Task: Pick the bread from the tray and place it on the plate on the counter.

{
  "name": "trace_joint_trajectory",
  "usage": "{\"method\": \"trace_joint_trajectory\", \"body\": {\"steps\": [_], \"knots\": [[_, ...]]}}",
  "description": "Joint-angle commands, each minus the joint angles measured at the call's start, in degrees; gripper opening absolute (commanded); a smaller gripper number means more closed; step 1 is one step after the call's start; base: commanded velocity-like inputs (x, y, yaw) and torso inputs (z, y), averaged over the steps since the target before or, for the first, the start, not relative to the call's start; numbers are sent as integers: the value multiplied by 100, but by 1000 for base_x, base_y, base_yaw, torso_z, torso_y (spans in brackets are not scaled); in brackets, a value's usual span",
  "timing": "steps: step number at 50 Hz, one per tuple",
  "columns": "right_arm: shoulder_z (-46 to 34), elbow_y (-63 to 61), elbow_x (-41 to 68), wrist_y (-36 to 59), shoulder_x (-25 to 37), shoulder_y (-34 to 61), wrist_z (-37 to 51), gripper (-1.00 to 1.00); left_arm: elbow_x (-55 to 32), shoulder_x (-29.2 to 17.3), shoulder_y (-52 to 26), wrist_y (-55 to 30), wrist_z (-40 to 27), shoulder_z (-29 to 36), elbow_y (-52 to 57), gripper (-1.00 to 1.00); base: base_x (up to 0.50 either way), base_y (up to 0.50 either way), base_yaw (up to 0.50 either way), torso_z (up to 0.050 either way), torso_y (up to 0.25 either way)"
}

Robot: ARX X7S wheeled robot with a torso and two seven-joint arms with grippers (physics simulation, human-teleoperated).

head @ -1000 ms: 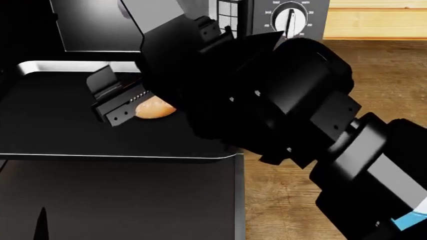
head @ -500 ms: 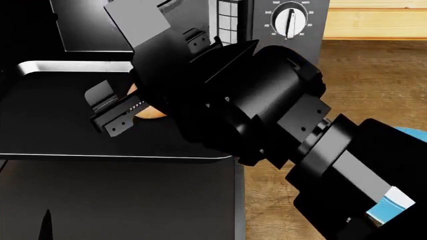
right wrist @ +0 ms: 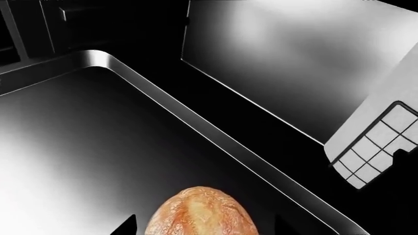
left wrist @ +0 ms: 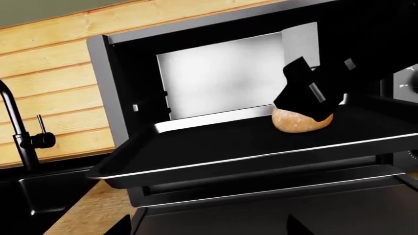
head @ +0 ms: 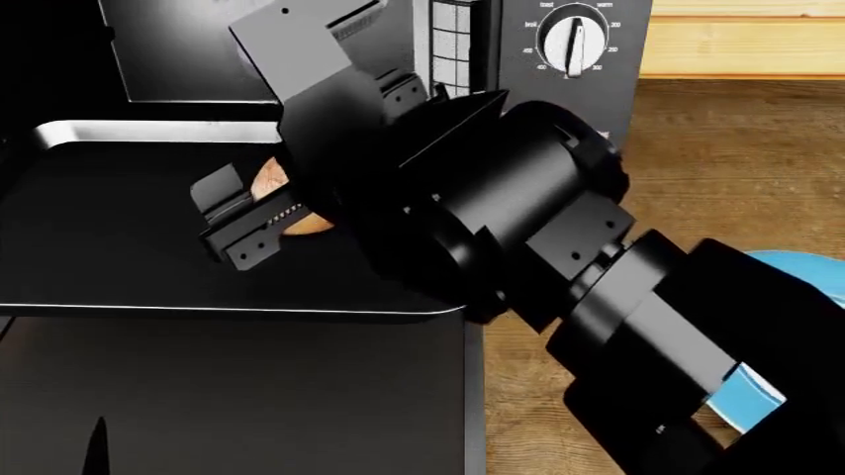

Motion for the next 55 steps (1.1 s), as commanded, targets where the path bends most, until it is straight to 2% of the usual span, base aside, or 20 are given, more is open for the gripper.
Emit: {"method": "trace_joint_trajectory", "body": {"steps": [1,15,29,32,33,46,55], "knots": [[1,587,-325,-113,-296,28,-430,100,230,160,-42,81,190,-147,-3,100,0,0,0,0,0],[-174,736,-408,-83,-534,-43,-595,100,314,146,-44,118,240,-65,-6,100,0,0,0,0,0],[-398,1798,-631,-376,-920,-197,-1133,100,459,72,54,163,281,143,-33,100,0,0,0,0,0],[-702,2054,-439,-597,-956,-240,-1225,100,452,24,58,161,239,240,-54,100,0,0,0,0,0],[-782,2100,-378,-696,-955,-278,-1231,-100,440,0,59,178,218,265,-107,100,0,0,0,0,0],[-426,915,156,-610,-417,-207,-613,-100,338,-125,-96,16,60,392,-181,100,0,0,0,0,0],[193,-1859,759,-664,688,-261,781,-100,227,-173,-113,-41,-3,354,-169,100,0,0,0,0,0]]}}
